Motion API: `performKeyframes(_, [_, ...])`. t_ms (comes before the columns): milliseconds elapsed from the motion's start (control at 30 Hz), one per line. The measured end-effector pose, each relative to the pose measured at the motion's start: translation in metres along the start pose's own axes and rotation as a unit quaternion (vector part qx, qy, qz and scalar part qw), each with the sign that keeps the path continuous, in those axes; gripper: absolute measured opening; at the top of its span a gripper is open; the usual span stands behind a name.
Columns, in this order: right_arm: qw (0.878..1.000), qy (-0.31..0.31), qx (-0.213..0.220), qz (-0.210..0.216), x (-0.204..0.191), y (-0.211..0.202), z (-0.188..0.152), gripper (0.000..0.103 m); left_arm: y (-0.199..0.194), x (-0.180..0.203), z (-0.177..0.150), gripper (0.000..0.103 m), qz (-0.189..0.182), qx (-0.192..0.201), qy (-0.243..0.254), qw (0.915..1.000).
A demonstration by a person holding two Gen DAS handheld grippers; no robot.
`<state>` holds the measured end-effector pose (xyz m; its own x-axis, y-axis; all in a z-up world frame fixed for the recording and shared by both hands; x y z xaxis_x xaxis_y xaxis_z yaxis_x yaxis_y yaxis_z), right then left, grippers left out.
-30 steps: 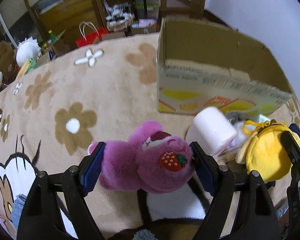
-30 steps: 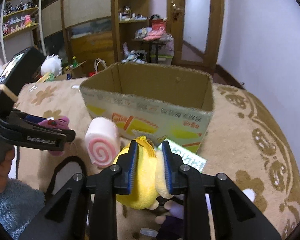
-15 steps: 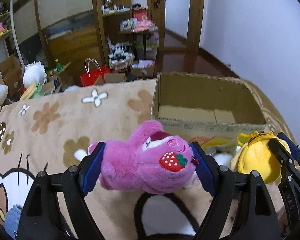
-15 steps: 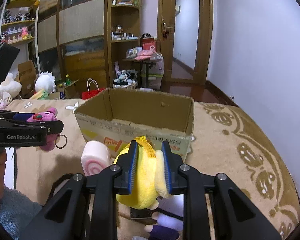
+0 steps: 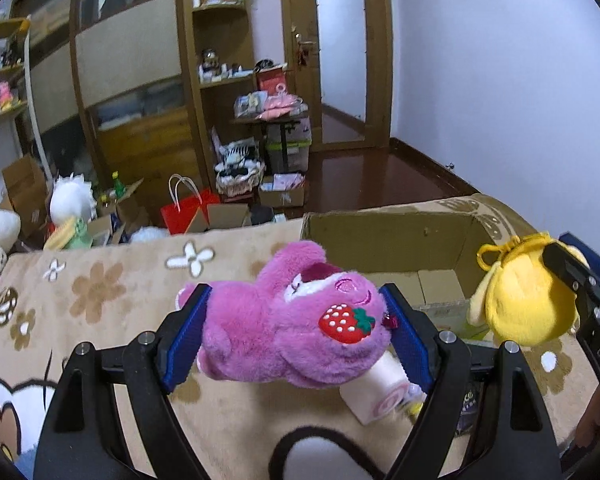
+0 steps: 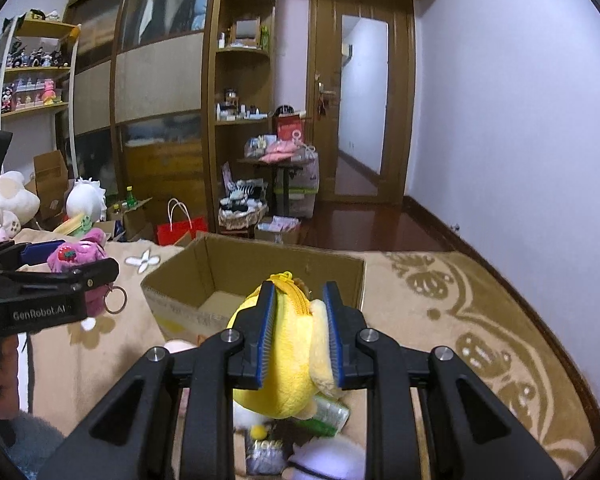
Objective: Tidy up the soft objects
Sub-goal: 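Lift both plush toys and carry them over the cardboard box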
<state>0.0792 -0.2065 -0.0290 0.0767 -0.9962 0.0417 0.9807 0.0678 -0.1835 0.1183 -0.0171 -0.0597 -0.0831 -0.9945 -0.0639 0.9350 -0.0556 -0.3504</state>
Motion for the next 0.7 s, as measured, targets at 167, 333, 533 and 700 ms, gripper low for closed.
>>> performKeyframes(167, [1.0, -0.019, 0.016, 0.0, 0.001, 0.009, 0.012, 0.025, 0.008, 0.01, 0.017, 0.082, 0.002, 0.027, 0.016, 0.9995])
performKeyframes(333, [1.0, -0.025, 0.017, 0.001, 0.001, 0.022, 0.016, 0.025, 0.022, 0.015, 0.029, 0.083, 0.013, 0.042, 0.021, 0.9988])
performKeyframes(533, [1.0, -0.027, 0.015, 0.002, 0.005, 0.038, 0.015, 0.025, 0.04, 0.017, 0.037, 0.083, 0.019, 0.05, 0.023, 0.9983])
performKeyframes(700, [1.0, -0.022, 0.009, 0.003, 0.009, 0.055, 0.012, 0.025, 0.055, 0.025, 0.032, 0.083, 0.013, 0.043, 0.028, 0.9986])
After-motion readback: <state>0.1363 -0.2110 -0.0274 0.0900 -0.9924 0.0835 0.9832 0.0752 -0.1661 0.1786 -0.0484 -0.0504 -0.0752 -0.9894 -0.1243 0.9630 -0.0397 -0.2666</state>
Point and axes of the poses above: each gripper's, at about its wrist camera, not at the fingertips, and y roughly the way its jaws point, x to its right, z to its top, the point moved 8 cm from there along y, roughly the way its jaws point, and after that the axes turned 15 degrees about x, right-handed, at the moved point
